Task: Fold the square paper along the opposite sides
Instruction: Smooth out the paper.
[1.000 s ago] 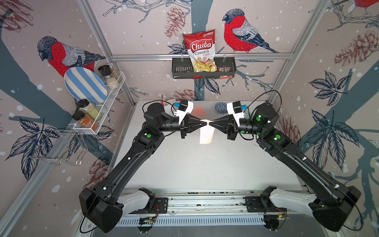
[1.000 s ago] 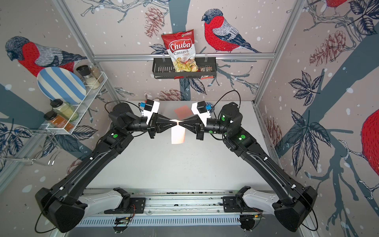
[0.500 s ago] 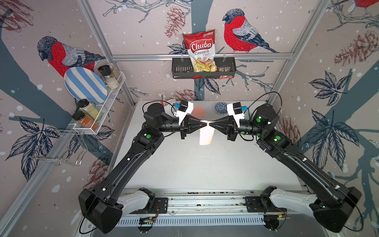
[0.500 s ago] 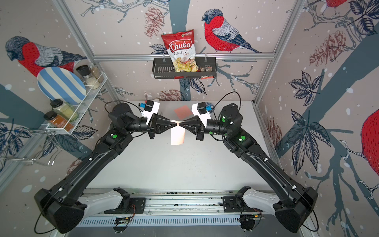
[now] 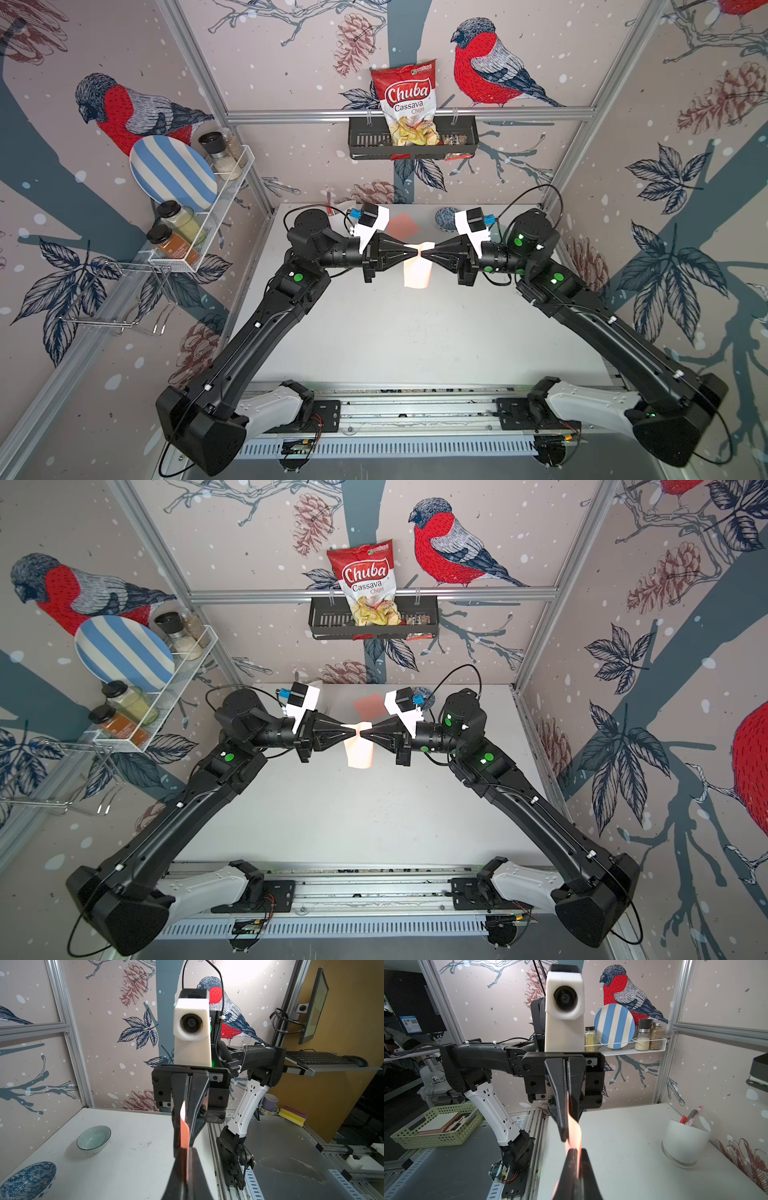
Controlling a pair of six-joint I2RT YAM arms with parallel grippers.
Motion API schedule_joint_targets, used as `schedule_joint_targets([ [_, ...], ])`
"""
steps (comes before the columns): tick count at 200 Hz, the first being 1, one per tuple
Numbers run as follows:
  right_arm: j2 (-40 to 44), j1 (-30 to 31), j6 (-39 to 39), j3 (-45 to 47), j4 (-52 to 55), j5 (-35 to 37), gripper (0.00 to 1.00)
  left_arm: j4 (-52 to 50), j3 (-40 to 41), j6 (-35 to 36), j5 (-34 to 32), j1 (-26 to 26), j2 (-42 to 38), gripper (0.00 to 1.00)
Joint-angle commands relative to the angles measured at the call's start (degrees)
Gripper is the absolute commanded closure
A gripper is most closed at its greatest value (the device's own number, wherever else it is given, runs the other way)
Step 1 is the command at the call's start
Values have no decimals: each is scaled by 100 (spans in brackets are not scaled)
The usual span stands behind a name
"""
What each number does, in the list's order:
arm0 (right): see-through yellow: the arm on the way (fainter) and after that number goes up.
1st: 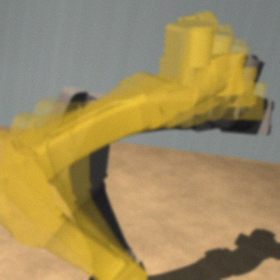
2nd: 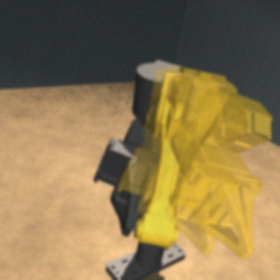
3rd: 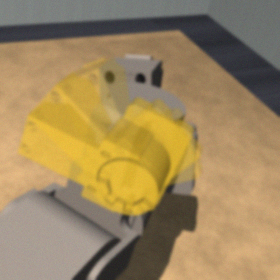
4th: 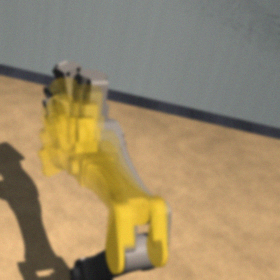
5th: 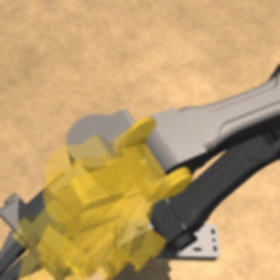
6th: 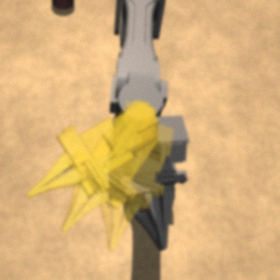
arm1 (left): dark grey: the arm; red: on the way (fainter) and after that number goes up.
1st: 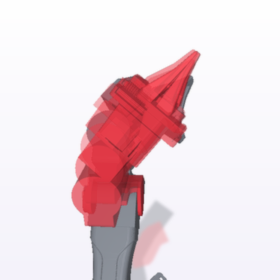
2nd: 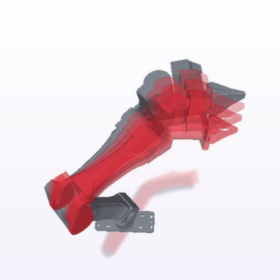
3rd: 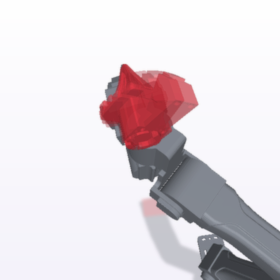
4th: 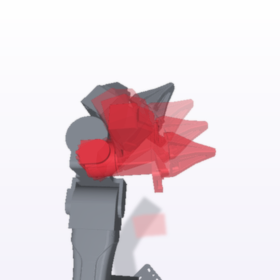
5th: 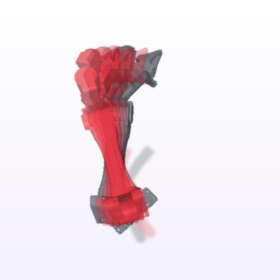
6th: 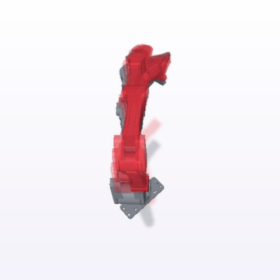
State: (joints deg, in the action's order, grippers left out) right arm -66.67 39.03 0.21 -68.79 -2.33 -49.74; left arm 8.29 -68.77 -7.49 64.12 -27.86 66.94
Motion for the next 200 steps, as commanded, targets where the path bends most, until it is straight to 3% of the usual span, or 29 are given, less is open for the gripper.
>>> schedule_joint_targets([
  [1, 36, 51, 209, -11, 47, -167, 100, -115, -184, 241, -86, 22, 13, 100],
  [30, 103, 92, 286, 42, 84, -157, 100, -341, -393, 372, -145, 25, 37, 100],
  [44, 131, 96, 310, 76, 82, -154, 78, -383, -447, 397, -145, 26, 24, 100],
  [58, 142, 105, 313, 87, 83, -156, 72, -415, -490, 403, -145, 26, 20, 100],
  [72, 142, 107, 312, 86, 92, -161, 76, -394, -495, 377, -121, 27, -13, 100],
  [95, 156, 105, 296, 87, 72, -159, 100, -339, -459, 342, -93, 26, -39, 100],
  [165, 264, 149, 372, 180, 93, -259, 100, -445, -590, 391, -165, 27, 9, 100],
  [177, 260, 157, 375, 225, 81, -247, 83, -447, -640, 362, -130, 27, 11, 100],
  [186, 247, 161, 383, 242, 67, -256, 80, -435, -653, 354, -119, 26, 3, 100],
  [192, 247, 165, 368, 257, 59, -239, 85, -426, -663, 342, -110, 26, -13, 100],
  [200, 232, 174, 343, 270, 33, -223, 100, -402, -664, 332, -103, 31, -26, 100],
])
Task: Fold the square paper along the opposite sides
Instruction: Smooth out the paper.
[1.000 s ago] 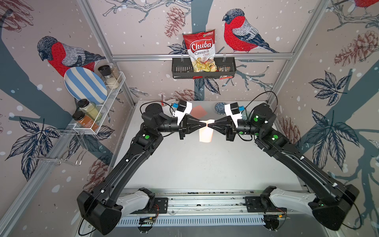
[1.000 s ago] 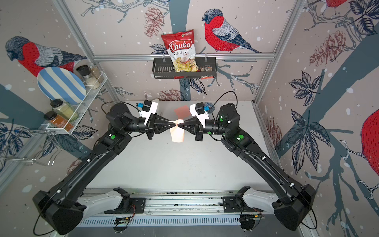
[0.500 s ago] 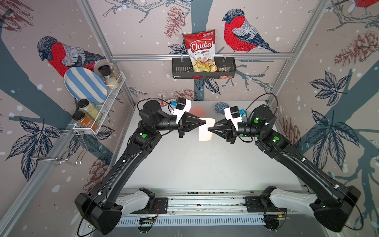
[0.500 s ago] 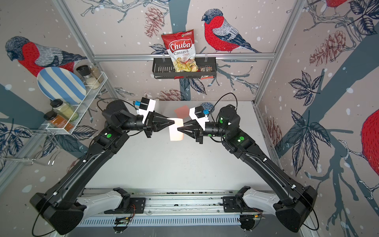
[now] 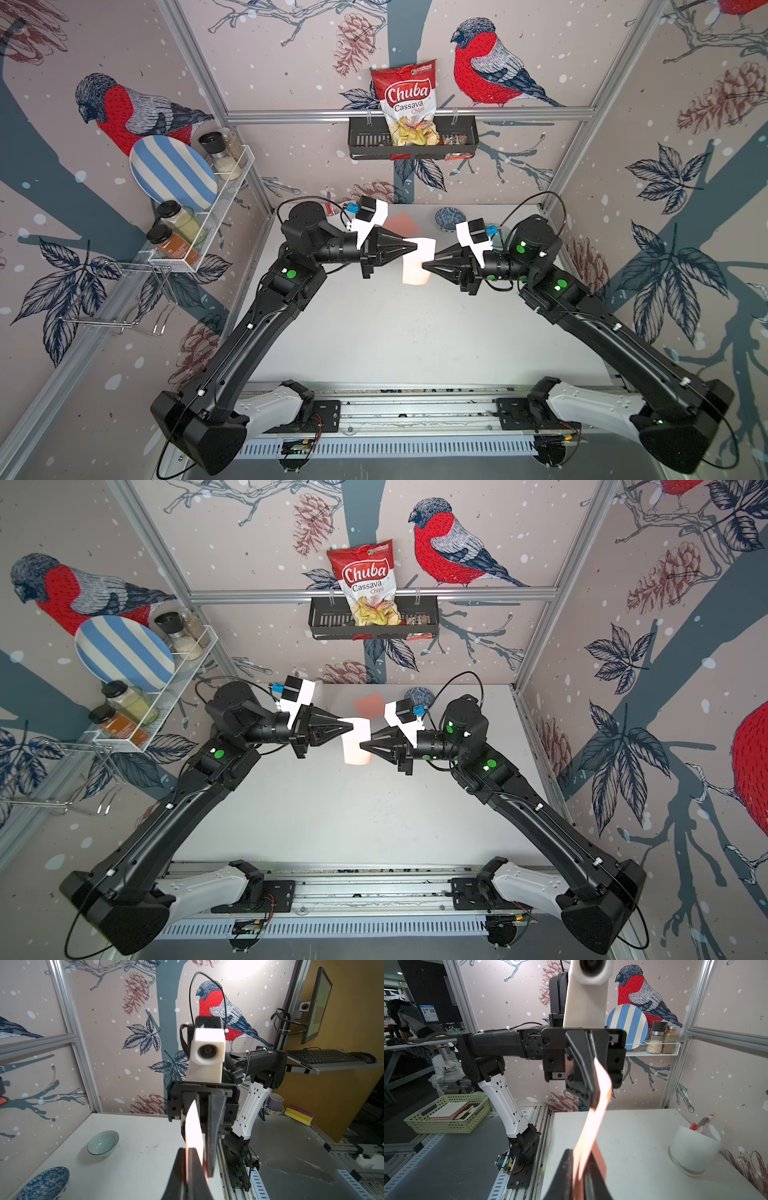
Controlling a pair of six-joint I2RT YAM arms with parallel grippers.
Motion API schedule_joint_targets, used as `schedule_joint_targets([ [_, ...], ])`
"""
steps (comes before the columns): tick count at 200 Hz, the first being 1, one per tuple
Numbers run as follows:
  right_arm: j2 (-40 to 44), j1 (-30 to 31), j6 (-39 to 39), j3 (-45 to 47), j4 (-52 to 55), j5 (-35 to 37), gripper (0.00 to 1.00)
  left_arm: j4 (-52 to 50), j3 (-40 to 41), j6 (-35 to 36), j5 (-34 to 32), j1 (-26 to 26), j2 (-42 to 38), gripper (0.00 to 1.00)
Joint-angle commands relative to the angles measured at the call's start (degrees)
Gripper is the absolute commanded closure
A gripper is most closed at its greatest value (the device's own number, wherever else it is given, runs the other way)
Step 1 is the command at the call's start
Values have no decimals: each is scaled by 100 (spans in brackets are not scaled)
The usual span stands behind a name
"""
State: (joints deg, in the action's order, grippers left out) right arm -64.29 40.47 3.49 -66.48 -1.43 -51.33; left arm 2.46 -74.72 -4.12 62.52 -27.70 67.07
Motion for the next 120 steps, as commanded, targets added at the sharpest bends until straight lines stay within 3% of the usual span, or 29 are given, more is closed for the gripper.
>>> schedule_joint_targets([
  [1, -10, 31, 9, 43, -58, -58, 100, 187, -69, -3, 57, 13, -37, 100],
  [41, -12, 66, 1, 91, -94, -35, 100, 194, -118, -18, 45, 13, -77, 100],
  [57, -3, 75, 12, 124, -94, -26, 88, 195, -147, -17, 45, 11, -73, 100],
  [64, -4, 75, 7, 135, -94, -26, 89, 195, -153, -14, 42, 11, -80, 100],
  [69, 2, 75, 5, 143, -103, -20, 100, 192, -165, -10, 41, 16, -80, 100],
  [110, 23, 106, -15, 177, -121, 47, 100, 155, -187, 27, 16, 11, -98, 100],
  [117, 31, 106, -6, 187, -122, 68, 81, 150, -191, 38, 14, 11, -105, 100],
  [120, 35, 107, -6, 194, -128, 70, 78, 150, -192, 42, 6, 15, -112, 100],
])
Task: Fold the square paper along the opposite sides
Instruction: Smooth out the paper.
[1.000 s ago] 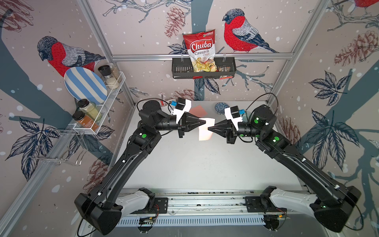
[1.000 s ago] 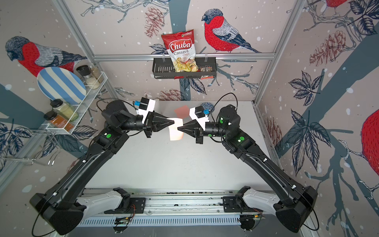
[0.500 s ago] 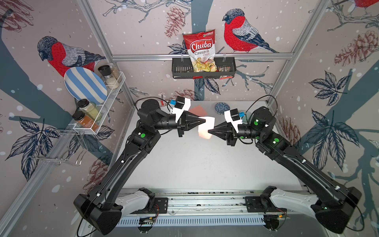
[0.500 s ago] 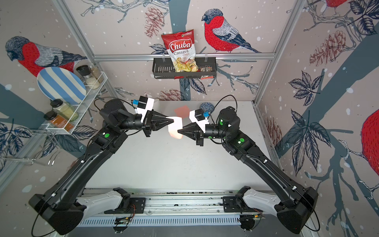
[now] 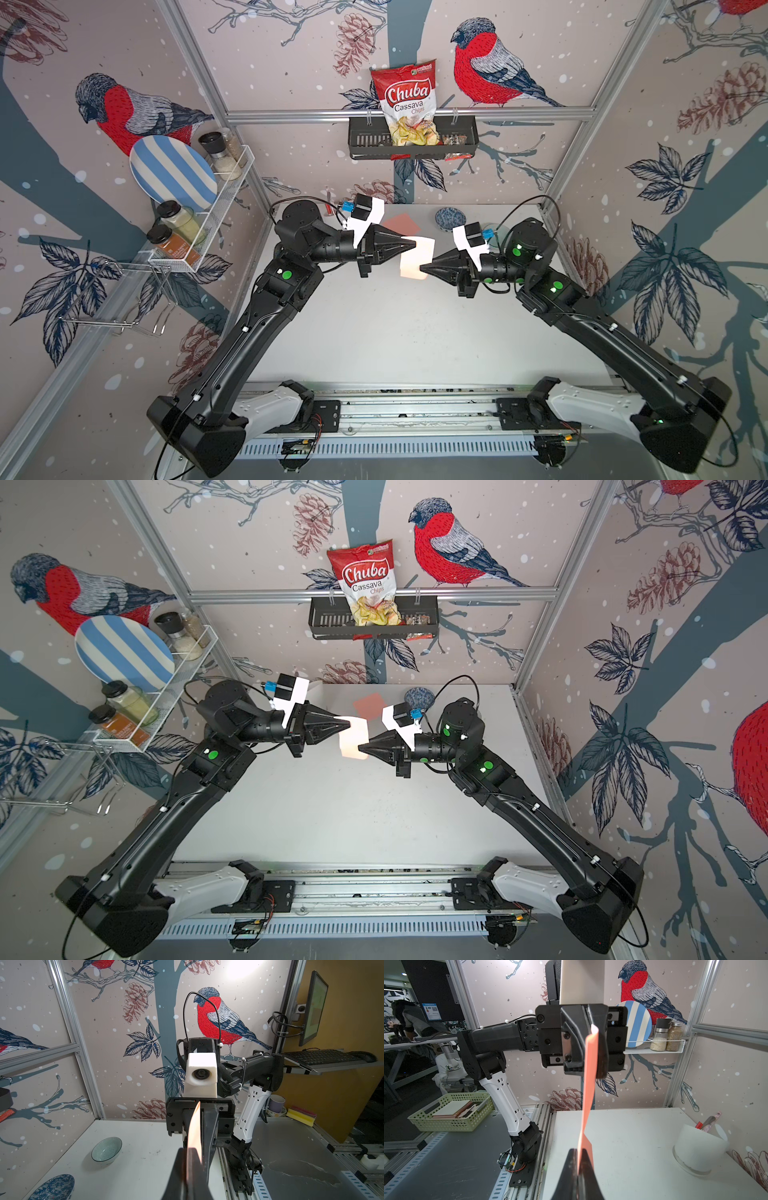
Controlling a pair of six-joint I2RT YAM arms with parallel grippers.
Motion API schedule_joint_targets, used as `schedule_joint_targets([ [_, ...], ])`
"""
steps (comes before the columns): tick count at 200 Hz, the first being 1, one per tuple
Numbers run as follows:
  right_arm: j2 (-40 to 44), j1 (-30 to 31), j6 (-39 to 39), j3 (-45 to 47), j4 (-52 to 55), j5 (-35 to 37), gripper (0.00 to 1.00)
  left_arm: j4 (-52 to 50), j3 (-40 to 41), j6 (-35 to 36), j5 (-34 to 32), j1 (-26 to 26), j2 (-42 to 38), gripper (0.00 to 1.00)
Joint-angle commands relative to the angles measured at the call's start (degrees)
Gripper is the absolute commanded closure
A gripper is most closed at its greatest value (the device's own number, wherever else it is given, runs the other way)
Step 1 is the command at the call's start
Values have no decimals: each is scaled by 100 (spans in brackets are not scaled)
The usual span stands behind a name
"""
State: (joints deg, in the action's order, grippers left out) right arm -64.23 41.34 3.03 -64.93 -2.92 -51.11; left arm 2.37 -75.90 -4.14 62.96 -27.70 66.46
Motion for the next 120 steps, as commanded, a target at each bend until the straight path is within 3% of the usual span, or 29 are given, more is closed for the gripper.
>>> schedule_joint_targets([
  [1, 26, 17, 40, 40, 20, 48, 76, 158, -74, 45, -38, 14, -48, 100],
  [14, 38, 23, 41, 59, 13, 50, 74, 130, -74, 58, -38, 18, -50, 100],
  [26, 33, 24, 2, 68, -11, 111, 100, 112, -84, 75, -47, 11, -46, 100],
  [78, 65, 54, 6, 116, 2, 160, 100, 28, -127, 153, -81, 11, -64, 100],
  [87, 80, 49, 22, 142, 1, 163, 77, 20, -130, 161, -82, 17, -71, 100],
  [98, 98, 49, 44, 177, -7, 159, 73, 0, -141, 176, -91, 25, -69, 100],
  [105, 102, 49, 25, 190, -20, 192, 83, -8, -152, 169, -91, 20, -71, 100],
  [110, 103, 52, 2, 199, -31, 226, 100, -1, -153, 177, -91, 20, -77, 100],
  [120, 113, 47, -30, 208, -37, 260, 100, -14, -149, 184, -99, 20, -75, 100],
])
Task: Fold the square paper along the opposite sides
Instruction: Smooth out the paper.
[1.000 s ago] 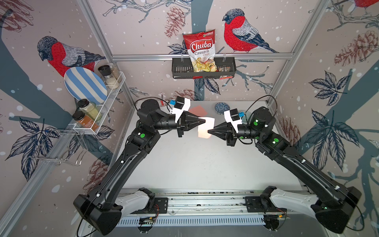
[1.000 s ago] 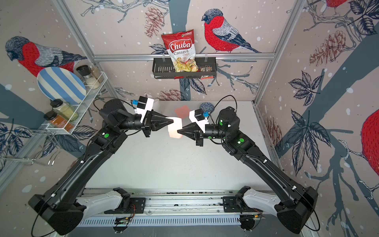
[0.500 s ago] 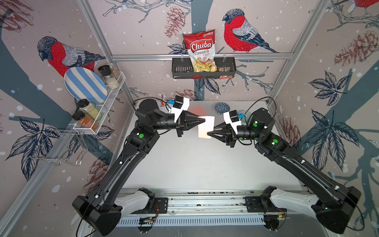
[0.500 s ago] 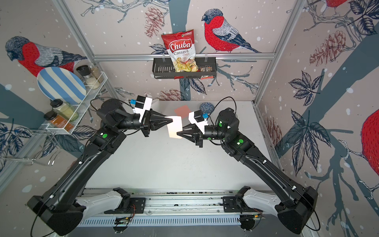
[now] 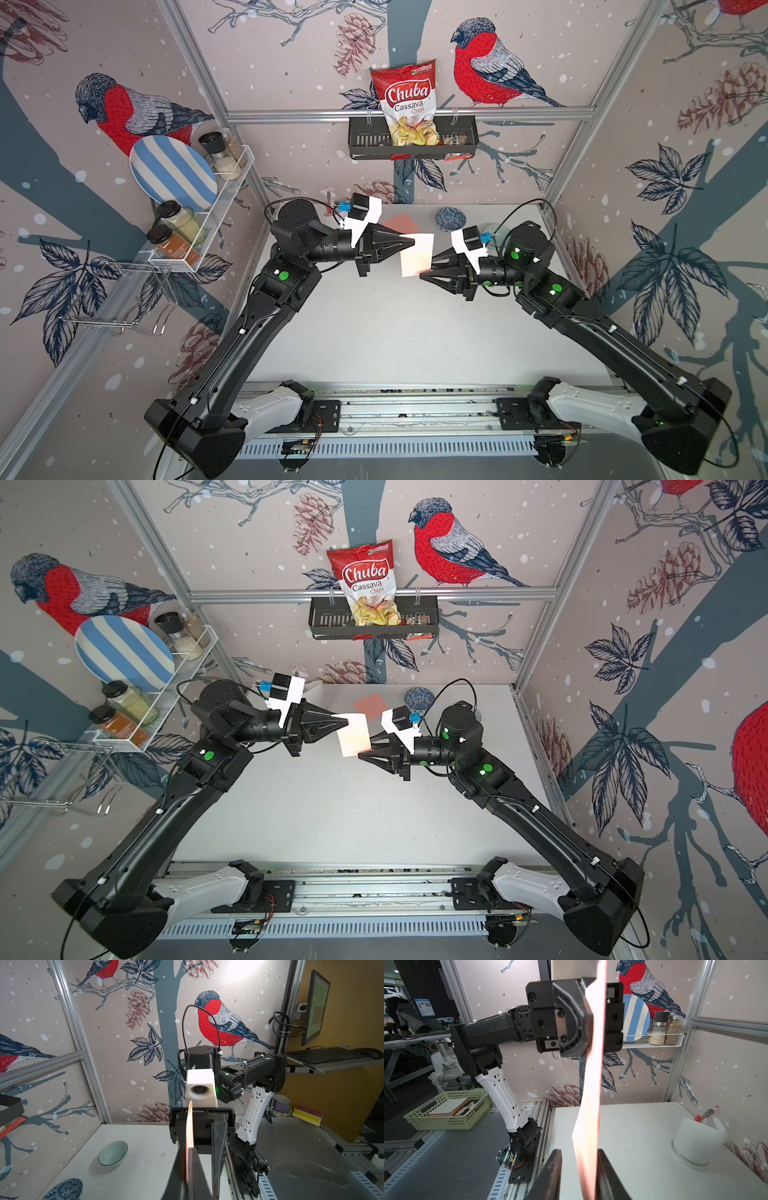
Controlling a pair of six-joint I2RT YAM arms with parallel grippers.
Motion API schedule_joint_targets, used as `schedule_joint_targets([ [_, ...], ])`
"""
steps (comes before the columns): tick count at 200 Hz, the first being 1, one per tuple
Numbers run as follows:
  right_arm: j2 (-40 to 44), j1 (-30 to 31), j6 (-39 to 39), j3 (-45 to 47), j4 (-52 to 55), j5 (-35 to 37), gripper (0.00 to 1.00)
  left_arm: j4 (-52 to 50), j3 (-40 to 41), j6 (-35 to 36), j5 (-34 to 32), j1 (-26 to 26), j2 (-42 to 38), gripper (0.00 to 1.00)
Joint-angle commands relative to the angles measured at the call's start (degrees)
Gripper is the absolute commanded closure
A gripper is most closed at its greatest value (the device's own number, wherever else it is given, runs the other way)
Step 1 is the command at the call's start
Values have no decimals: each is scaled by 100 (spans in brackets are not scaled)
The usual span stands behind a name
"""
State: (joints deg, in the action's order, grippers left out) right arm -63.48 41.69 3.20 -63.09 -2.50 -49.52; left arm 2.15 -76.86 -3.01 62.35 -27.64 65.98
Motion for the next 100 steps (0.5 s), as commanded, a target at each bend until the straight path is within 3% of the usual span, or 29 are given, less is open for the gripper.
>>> schedule_joint_targets([
  [1, 38, 18, -43, 25, -77, 100, 100, 11, -55, 67, -38, 13, -25, 100],
  [52, 118, 41, -8, 76, -49, 54, 100, -35, -83, 90, -65, 13, -49, 100],
  [63, 142, 41, 11, 110, -66, 57, 86, -52, -92, 106, -73, 25, -61, 100],
  [72, 172, 40, 15, 145, -81, 61, 83, -59, -90, 104, -74, 24, -70, 100],
  [76, 170, 41, 3, 155, -96, 86, 87, -63, -88, 100, -82, 24, -70, 100],
  [82, 180, 41, -10, 173, -116, 120, 100, -57, -88, 103, -82, 25, -75, 100],
  [100, 187, 39, -21, 183, -101, 82, 100, -70, -98, 100, -82, 22, -76, 100],
])
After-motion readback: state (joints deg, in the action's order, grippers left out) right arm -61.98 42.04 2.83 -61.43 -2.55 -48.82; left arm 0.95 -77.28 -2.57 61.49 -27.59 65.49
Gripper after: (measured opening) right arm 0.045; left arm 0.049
